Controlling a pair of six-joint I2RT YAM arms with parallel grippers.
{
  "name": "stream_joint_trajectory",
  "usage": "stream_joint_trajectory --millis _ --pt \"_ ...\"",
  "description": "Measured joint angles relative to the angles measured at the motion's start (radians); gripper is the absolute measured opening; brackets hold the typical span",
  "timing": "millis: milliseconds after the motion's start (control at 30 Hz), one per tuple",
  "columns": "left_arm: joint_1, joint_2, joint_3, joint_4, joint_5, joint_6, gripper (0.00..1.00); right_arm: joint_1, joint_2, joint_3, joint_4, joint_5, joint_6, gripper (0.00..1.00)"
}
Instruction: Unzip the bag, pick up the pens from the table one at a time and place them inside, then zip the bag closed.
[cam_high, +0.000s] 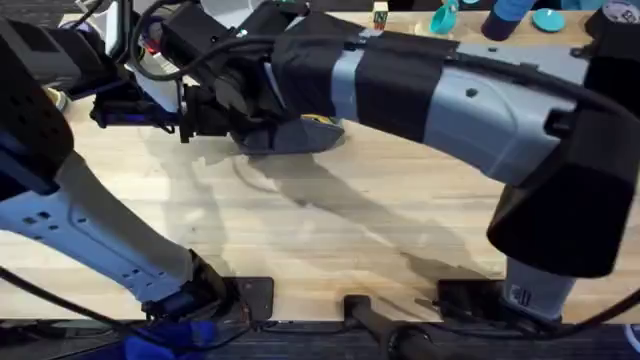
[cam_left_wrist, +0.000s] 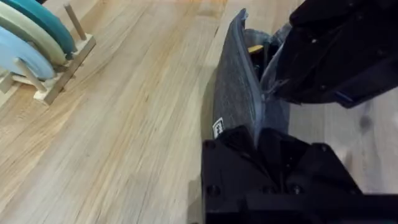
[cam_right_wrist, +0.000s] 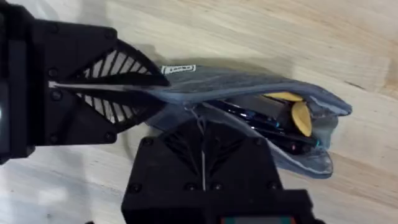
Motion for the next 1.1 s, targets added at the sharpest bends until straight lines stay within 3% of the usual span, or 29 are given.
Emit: stream_joint_trajectory --millis 633,1100 --pt "0.000 0.000 0.000 0.000 -0.003 0.000 0.042 -0.011 0.000 0.005 -0.063 0.003 -0.015 0.029" --pt "-0.001 0.000 0.000 0.004 -0.003 0.000 0.042 -0.123 0.000 0.012 -0.159 -0.113 -0.026 0.030"
